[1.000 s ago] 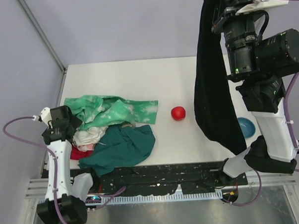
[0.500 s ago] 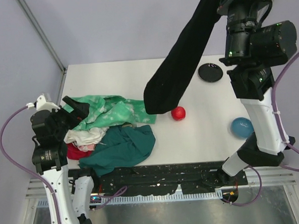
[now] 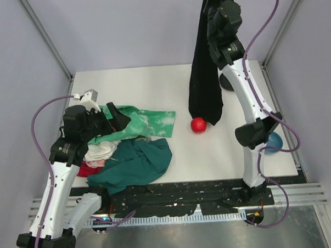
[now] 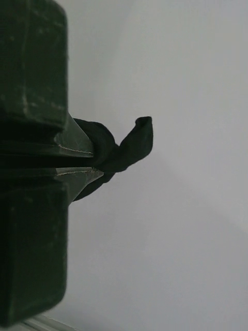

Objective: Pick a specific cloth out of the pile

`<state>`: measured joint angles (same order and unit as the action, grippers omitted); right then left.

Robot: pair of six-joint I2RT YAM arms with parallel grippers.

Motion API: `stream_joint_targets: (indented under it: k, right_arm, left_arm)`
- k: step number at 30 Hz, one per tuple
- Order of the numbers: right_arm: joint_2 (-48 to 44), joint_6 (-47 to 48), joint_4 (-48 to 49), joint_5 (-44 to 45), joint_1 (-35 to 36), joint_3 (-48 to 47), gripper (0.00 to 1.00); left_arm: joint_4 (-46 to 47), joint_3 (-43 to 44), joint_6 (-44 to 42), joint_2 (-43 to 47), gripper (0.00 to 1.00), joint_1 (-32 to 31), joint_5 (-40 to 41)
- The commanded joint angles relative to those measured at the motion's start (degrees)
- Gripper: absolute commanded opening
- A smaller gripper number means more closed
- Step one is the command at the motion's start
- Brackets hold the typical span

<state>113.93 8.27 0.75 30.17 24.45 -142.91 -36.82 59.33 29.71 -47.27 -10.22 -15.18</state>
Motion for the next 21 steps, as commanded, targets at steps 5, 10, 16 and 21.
stream_joint_targets:
  k: [5,10,16,21]
  right_arm:
    - [4.5,-8.2,1.4,-4.8,-4.1,-1.1,0.05]
    - [5.3,-11.5,1.0,-6.6,-5.0,4.4,0.05]
    - [-5.4,-16.1,6.2,-2.9,-5.1,35.1,0.05]
    - [-11.2,-25.2,10.2,-1.1,-5.0,60.9,0.06]
  left_arm:
    - [5.6,-3.0,-2.0,1.6,1.0,-1.6,-1.2]
    - [6.4,-4.1,-1.9,2.2,1.0,-1.7,-0.9]
    - [8.5,-7.5,-0.8,1.5,1.0,-2.3,-3.6]
    - [8.4,-8.6,-0.5,0.2,1.0,-3.1,-3.8]
